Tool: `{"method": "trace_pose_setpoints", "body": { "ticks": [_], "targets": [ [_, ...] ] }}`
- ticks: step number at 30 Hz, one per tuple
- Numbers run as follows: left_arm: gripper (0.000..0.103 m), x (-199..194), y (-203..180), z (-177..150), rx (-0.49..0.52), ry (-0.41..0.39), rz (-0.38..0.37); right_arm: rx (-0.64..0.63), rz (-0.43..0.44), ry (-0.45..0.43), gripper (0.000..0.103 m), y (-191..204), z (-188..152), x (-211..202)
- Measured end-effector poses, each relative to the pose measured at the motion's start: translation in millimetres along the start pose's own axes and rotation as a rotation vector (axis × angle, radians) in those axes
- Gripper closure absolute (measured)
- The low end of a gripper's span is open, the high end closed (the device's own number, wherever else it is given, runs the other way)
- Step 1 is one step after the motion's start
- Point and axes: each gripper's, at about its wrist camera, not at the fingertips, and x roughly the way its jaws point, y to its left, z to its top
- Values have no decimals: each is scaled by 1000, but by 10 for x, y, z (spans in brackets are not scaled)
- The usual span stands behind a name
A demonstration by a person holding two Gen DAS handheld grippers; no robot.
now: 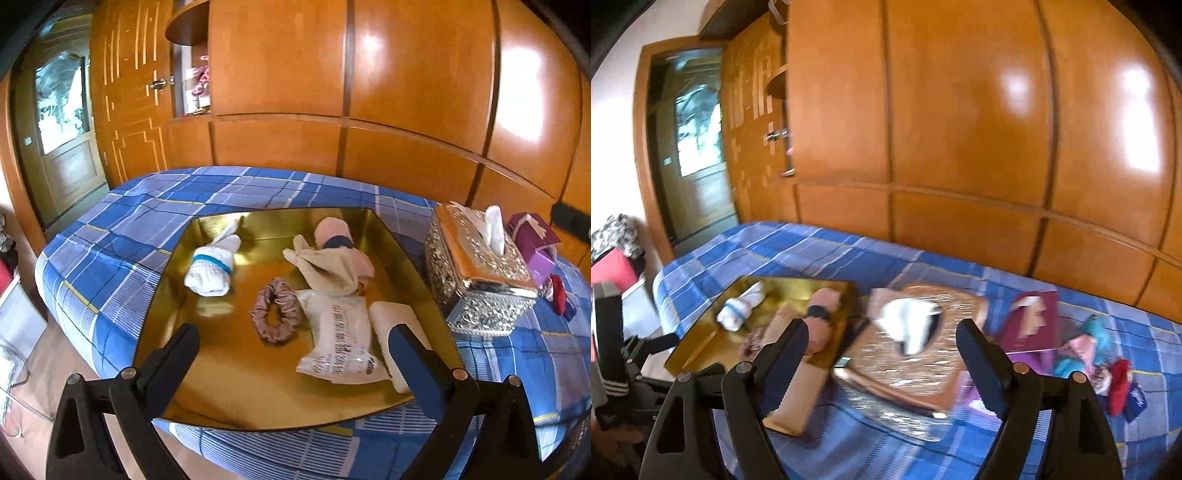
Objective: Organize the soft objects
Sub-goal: 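Move both empty tools back over the remaining pile of soft items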
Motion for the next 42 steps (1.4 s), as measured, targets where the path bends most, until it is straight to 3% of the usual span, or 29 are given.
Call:
{"method": "trace_pose_setpoints", "body": {
  "ticks": [16, 28, 33, 35, 42],
  "targets": [
    [0, -116, -457, -88, 111, 12, -72, 219, -264, 21, 20, -1379, -281, -288],
    [1, -308, -997, -93, 250, 10, -180, 367, -549, 34, 20, -2683, -447, -335],
    [1, -387, -1306, -75, 338, -1, -209, 441, -679, 60, 20, -3155, -734, -307],
    [1, -406, -1463, -67, 376, -5, -226, 592, -657, 71, 20, -3391, -828, -358],
    [1, -407, -2013, -76, 478, -2, -298, 801, -605, 78, 20, -3689, -1037, -449]
  ]
}}
